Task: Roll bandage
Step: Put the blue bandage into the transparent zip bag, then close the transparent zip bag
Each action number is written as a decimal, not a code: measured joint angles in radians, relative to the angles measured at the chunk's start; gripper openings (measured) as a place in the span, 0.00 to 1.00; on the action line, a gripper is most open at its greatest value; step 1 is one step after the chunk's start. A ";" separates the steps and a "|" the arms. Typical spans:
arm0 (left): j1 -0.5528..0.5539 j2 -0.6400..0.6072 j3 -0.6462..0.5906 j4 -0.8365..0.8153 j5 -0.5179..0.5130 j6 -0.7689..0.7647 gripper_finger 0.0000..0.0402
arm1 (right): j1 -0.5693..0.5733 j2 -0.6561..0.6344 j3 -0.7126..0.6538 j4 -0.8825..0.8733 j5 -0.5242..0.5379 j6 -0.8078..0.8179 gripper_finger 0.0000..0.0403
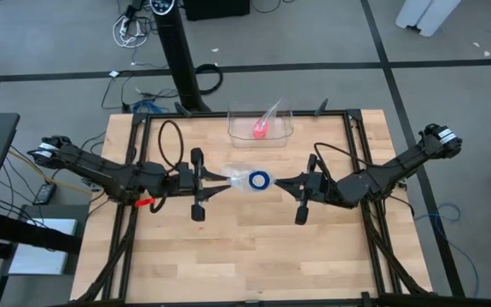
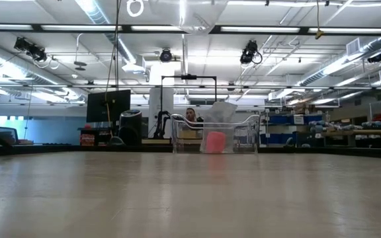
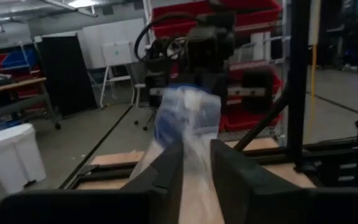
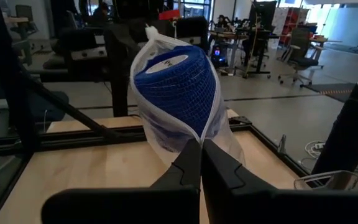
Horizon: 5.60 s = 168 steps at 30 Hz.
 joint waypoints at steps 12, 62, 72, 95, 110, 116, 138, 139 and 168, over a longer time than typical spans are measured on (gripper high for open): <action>0.000 -0.005 0.019 -0.038 0.027 0.033 0.01 | 0.025 -0.022 0.000 -0.022 0.000 0.026 0.00; 0.006 0.084 0.256 -0.283 -0.065 -0.020 0.45 | 0.033 -0.113 0.000 -0.151 -0.052 0.079 0.00; 0.022 0.088 0.258 -0.391 0.020 -0.072 0.45 | 0.033 -0.113 0.000 -0.151 -0.074 0.078 0.00; 0.041 0.178 0.256 -0.275 0.061 -0.098 0.38 | 0.035 -0.113 0.001 -0.155 -0.125 0.076 0.00; 0.040 0.178 0.245 -0.324 0.132 -0.075 0.01 | 0.072 -0.130 0.001 -0.174 -0.126 0.060 0.00; 0.045 0.178 0.171 -0.237 0.112 -0.084 0.01 | 0.072 -0.130 0.001 -0.229 -0.126 0.093 0.00; 0.047 0.178 0.111 -0.446 0.043 -0.130 0.00 | -0.057 -0.096 0.001 -0.293 -0.352 0.145 0.33; 0.050 0.178 0.111 -0.445 0.043 -0.125 0.00 | -0.073 -0.081 0.001 -0.268 -0.387 0.150 0.32; 0.073 0.262 0.112 -0.470 0.025 -0.075 0.00 | -0.223 0.431 0.464 -0.475 -0.446 -0.013 0.37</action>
